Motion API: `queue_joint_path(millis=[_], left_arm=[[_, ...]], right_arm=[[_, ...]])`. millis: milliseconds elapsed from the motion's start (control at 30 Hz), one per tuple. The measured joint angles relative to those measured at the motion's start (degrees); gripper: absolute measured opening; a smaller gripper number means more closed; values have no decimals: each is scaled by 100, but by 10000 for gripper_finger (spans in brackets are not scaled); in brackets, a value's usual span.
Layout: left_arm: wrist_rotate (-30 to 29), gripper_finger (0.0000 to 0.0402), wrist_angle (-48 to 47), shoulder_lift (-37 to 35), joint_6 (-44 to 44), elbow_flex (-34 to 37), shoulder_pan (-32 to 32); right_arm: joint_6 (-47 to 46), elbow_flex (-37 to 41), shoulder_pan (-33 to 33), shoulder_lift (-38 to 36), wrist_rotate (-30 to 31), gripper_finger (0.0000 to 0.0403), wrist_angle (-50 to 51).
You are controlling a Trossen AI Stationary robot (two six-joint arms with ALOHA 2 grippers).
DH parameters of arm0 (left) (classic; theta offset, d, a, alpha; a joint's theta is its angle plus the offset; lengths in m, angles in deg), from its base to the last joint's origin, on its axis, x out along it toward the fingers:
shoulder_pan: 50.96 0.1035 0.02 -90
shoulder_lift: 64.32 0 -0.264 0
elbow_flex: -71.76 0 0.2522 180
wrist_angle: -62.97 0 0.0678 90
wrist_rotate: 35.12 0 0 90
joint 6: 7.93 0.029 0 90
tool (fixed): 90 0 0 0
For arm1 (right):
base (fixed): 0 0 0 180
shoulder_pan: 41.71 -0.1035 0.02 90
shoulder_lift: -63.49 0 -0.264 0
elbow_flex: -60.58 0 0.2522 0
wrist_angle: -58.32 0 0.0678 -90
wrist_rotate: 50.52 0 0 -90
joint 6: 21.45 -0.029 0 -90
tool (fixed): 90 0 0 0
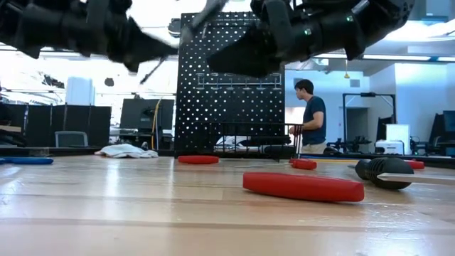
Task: Hang tools onto peg board
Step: Hang the gray screwdriver on the pegboard
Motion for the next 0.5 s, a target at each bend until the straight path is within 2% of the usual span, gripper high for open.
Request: queue_joint_path(millis=[133, 267, 367, 500], left_arm=[[732, 1, 1265, -1, 478, -4, -57], [1279, 0, 1933, 10, 576, -4, -56], [1478, 0, 2062, 8, 589, -7, -57], [1481, 0, 1961, 11, 589, -7, -60]], right_arm=[[5, -4, 4, 146, 2, 166, -685], [46, -167, -2, 699, -82, 166, -1834], [264, -572, -2, 1200, -118, 166, -2231], [735, -1230, -13, 1623, -123, 166, -2291]])
